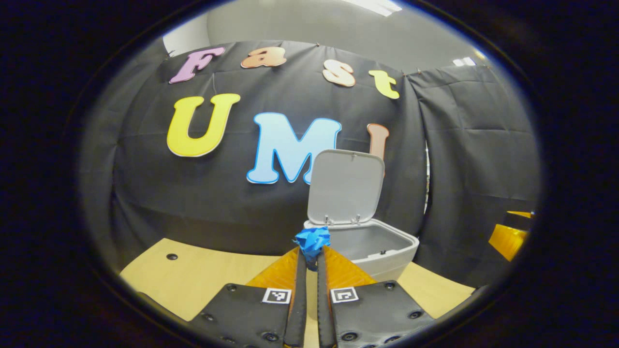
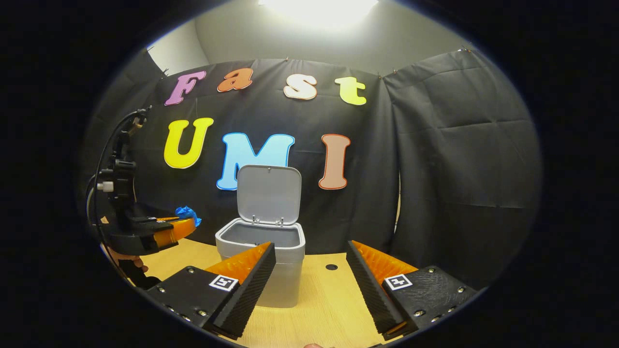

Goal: Press the lid of the desktop garbage bin to open it, pick up the crumpled paper on the desktop and throw it into the bin, then pick up the pop can on the desktop and drop it into the bin, and finally close the garbage bin lid.

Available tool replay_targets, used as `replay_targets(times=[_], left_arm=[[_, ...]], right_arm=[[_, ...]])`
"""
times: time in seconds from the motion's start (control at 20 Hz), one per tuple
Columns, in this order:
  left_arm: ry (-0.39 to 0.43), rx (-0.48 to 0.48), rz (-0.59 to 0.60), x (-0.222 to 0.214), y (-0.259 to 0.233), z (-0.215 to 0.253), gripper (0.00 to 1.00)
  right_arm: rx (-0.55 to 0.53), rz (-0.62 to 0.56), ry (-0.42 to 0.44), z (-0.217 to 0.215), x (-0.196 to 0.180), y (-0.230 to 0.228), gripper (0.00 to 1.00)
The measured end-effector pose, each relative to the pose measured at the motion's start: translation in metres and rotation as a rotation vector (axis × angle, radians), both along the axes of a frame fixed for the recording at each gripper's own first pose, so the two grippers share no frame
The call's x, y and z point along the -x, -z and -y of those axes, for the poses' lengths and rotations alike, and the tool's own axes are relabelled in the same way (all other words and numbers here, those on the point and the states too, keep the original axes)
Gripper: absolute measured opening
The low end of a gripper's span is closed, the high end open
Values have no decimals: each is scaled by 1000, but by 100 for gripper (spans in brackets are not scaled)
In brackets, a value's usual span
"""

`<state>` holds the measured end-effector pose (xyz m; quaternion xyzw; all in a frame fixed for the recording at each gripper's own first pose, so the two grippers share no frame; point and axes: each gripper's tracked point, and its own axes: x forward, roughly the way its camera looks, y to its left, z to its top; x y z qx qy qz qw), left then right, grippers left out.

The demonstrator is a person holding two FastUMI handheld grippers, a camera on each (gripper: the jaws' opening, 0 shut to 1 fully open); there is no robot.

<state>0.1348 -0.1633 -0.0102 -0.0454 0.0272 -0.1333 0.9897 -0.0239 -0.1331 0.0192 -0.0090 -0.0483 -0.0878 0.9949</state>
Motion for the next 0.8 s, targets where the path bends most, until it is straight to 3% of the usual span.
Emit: replay_targets(times=[0.4,0.8], left_arm=[[61,-46,-15,-46,12,55,17],[113,-107,-61,-63,30,72,23]], right_arm=[[-11,-28,7,14,-5,11,95],[-29,-71,31,17,-2,26,95]])
